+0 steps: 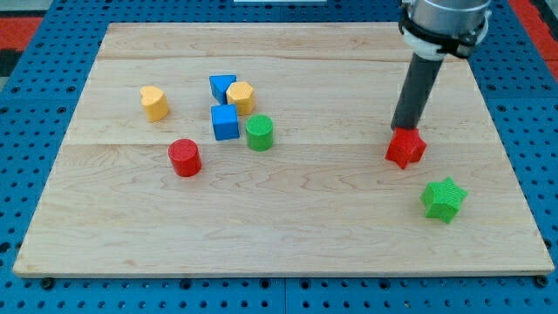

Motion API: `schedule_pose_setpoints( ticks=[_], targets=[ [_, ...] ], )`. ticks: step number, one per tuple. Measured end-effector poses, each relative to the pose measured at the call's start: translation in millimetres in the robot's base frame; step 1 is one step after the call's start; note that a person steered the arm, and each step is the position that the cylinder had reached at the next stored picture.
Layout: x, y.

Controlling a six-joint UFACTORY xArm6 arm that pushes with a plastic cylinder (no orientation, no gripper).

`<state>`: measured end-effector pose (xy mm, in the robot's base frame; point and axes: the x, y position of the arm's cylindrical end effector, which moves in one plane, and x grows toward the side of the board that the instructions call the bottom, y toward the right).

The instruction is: Move the red star into the top side of the green star

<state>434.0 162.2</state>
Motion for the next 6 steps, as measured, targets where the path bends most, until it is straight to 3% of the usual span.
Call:
schedule_pose_setpoints(
  ticks=[1, 2, 3, 4, 6],
  targets=[
    [22, 15],
    [-3, 15],
    [-7, -23],
    [31, -22],
    [37, 12]
  ],
)
